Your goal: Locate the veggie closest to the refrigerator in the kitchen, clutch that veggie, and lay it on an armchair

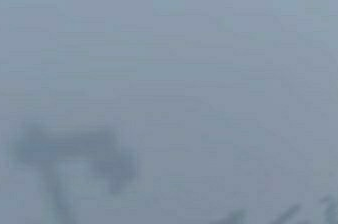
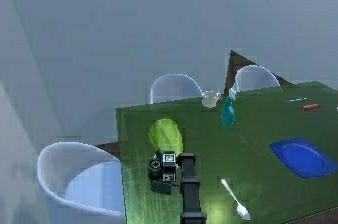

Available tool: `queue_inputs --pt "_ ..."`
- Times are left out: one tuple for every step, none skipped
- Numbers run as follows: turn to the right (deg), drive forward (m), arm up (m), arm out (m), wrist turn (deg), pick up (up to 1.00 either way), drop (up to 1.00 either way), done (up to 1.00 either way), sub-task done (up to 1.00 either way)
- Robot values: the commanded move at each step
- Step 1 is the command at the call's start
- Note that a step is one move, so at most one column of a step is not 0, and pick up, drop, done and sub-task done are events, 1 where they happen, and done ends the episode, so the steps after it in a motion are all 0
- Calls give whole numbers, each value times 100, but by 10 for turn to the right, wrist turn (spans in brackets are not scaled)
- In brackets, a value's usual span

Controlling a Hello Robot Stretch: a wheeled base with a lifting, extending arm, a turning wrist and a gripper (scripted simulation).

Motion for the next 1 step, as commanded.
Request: queue_inputs --pt "0 0 26 0 0 0 0 0 0"
